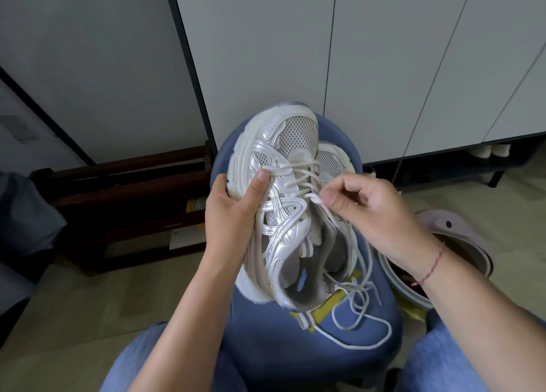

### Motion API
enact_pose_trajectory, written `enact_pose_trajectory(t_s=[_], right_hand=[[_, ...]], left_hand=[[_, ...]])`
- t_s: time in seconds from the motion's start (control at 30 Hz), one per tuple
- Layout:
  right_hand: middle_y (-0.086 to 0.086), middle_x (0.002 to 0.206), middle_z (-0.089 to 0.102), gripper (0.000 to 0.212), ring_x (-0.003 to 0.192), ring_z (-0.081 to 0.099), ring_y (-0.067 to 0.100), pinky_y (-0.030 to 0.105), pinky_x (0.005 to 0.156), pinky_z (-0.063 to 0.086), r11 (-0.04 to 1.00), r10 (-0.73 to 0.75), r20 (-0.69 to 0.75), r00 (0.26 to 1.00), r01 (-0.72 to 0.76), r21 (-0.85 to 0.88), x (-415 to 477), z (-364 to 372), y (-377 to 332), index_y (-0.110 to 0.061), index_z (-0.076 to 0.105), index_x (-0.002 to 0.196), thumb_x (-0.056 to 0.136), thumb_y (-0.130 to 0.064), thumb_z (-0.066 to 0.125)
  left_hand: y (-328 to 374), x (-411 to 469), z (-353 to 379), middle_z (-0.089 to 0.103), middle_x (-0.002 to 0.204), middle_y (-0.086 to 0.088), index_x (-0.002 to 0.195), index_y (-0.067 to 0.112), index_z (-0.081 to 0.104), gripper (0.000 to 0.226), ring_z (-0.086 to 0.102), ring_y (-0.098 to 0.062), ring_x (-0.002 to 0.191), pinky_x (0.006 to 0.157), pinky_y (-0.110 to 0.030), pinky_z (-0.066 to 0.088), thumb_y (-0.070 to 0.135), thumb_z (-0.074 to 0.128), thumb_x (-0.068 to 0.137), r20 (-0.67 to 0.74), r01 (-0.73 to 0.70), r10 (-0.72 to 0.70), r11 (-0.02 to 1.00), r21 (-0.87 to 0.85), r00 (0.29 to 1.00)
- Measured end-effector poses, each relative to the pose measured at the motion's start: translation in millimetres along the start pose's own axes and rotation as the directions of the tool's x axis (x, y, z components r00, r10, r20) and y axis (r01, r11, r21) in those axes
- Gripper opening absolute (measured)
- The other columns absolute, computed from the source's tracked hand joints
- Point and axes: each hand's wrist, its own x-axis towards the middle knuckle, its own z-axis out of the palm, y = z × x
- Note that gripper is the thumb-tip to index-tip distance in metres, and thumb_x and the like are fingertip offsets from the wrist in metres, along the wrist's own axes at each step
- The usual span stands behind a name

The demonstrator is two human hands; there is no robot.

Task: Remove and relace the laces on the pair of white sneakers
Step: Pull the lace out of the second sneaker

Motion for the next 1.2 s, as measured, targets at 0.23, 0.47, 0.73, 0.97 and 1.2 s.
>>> enact_pose_trajectory(t_s=[0.23, 0.47, 0.73, 0.97, 1.2], right_hand=[[0.007, 0.071, 0.067, 0.031, 0.067, 0.059, 0.015, 0.029, 0.068, 0.049, 0.992, 0.096, -0.115, 0.989, -0.085, 0.095, 1, 3, 3, -0.013, 0.064, 0.081, 0.069, -0.041, 0.07], [-0.005, 0.067, 0.065, 0.011, 0.06, 0.054, -0.001, 0.011, 0.06, 0.045, 0.998, -0.025, -0.254, 0.967, 0.01, -0.06, 0, 6, 0, -0.016, 0.069, 0.074, 0.073, -0.023, 0.077], [-0.012, 0.079, 0.06, 0.008, 0.074, 0.055, -0.001, 0.008, 0.065, 0.041, 0.958, -0.069, -0.214, 0.974, 0.004, -0.288, 3, 9, 6, -0.02, 0.062, 0.08, 0.087, -0.023, 0.064], [-0.009, 0.07, 0.061, 0.019, 0.066, 0.057, 0.005, 0.017, 0.062, 0.045, 0.967, -0.069, -0.265, 0.962, 0.0, -0.254, -1, 7, -2, -0.028, 0.054, 0.076, 0.092, -0.021, 0.057], [-0.003, 0.061, 0.058, 0.013, 0.055, 0.052, 0.006, 0.023, 0.059, 0.045, 0.999, -0.016, -0.207, 0.978, 0.005, -0.053, -1, 6, -7, -0.013, 0.057, 0.079, 0.092, -0.012, 0.057]], left_hand=[[0, -3, 4, 0.075, 0.094, 0.003, 0.092, 0.026, 0.063, 0.051, 0.073, -0.017, 0.088, 0.086, -0.049, 0.058, 0.065, 0.076, 0.061, 0.026, -0.008, 0.008, 1.0, 0.008, 1.0], [0, -4, 8, 0.076, 0.095, 0.003, 0.094, 0.024, 0.064, 0.056, 0.073, -0.018, 0.089, 0.088, -0.051, 0.057, 0.066, 0.077, 0.06, 0.033, 0.012, -0.011, 1.0, -0.009, 0.999], [-2, -4, 7, 0.076, 0.094, 0.007, 0.095, 0.027, 0.063, 0.053, 0.073, -0.015, 0.088, 0.088, -0.049, 0.057, 0.066, 0.077, 0.062, 0.029, 0.013, -0.013, 1.0, 0.018, 0.999], [-1, -2, 6, 0.075, 0.093, 0.005, 0.096, 0.024, 0.062, 0.055, 0.073, -0.016, 0.088, 0.086, -0.05, 0.057, 0.065, 0.077, 0.064, 0.013, -0.03, 0.029, 0.998, 0.049, 0.999], [1, -4, 3, 0.074, 0.095, -0.003, 0.098, 0.016, 0.062, 0.06, 0.072, -0.023, 0.09, 0.087, -0.051, 0.057, 0.062, 0.078, 0.064, 0.023, -0.05, 0.049, 0.998, 0.026, 0.999]])
